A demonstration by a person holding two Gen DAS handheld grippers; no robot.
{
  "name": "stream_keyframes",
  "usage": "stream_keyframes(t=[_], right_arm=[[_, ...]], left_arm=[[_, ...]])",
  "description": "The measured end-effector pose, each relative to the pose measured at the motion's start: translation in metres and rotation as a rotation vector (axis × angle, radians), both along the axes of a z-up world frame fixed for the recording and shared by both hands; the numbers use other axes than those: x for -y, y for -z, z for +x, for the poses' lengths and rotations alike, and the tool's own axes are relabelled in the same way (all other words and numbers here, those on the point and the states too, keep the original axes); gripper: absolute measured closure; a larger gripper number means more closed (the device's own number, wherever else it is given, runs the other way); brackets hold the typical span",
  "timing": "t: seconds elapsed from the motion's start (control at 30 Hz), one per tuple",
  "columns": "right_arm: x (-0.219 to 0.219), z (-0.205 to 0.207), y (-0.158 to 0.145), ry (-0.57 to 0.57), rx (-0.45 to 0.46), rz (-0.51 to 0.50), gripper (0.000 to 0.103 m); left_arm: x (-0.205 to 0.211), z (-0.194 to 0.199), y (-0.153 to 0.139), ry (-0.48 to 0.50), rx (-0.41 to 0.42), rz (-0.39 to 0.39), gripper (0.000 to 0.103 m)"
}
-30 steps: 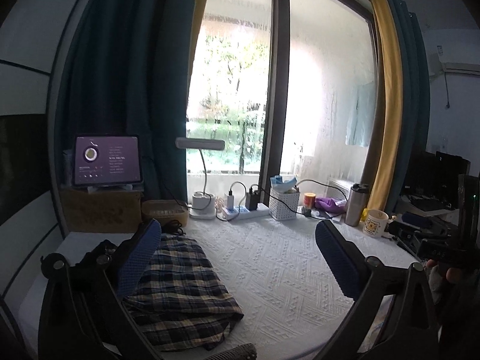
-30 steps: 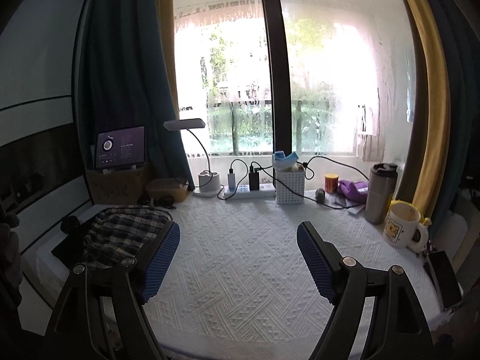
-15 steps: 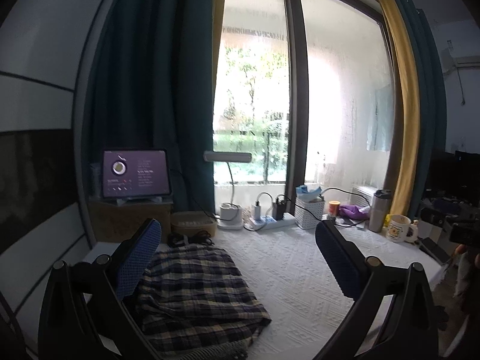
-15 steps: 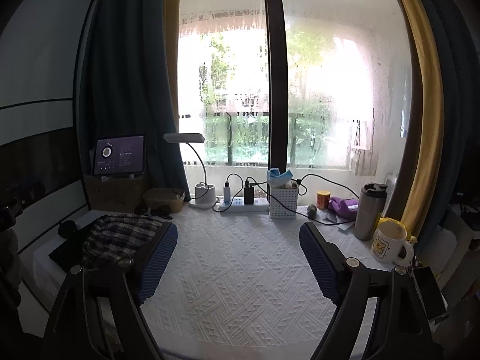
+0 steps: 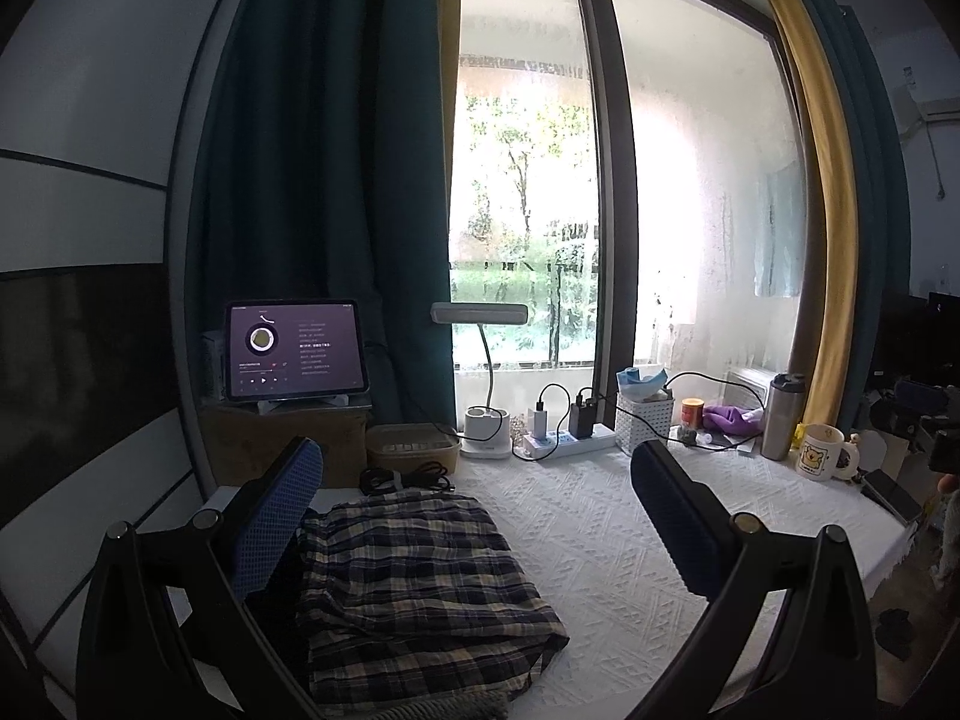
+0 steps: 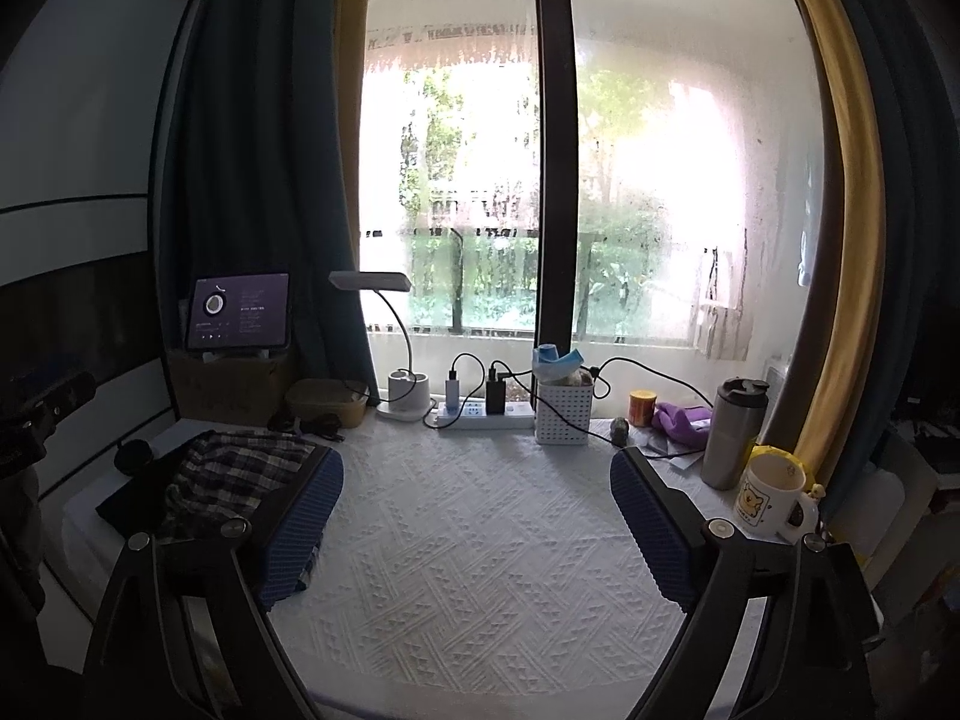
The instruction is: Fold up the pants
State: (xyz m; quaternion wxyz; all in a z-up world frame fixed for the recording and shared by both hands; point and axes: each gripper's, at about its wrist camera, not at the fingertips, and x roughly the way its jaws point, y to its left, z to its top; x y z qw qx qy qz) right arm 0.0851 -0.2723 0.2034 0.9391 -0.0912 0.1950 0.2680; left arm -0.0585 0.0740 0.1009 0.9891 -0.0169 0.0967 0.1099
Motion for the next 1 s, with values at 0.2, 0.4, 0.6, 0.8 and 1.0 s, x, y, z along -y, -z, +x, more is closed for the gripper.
stream_keyframes(t=[0.2,0.4,0.6,0.8,1.0], right_arm=[[-0.0025,0.0002,0.0022,0.0,-0.003,-0.01,0.011],[0.0002,0.0014,0.0019,0.014,-0.003,-0.009,0.011],[0.0002,0.0001,0.0022,0.016,-0.001,-0.014,0.011],[0.0025,0.0022,0.0021,0.015,-0.003,-0.015,0.011],[0.0013,0.0016,0.0023,0.013,-0.004,-0.017,0.011]], left_arm=[[-0.0007,0.003,0.0007,-0.005,-0.011,-0.007,0.001],[-0.0002,0.0042,0.0013,0.001,-0.023,-0.006,0.001],[-0.0004,0.0034,0.0002,-0.002,-0.015,-0.01,0.001],[-0.0029,0.0043,0.0002,-0.005,-0.016,-0.017,0.001],[-0.0028,0.0034,0.0001,0.001,-0.014,-0.023,0.001]])
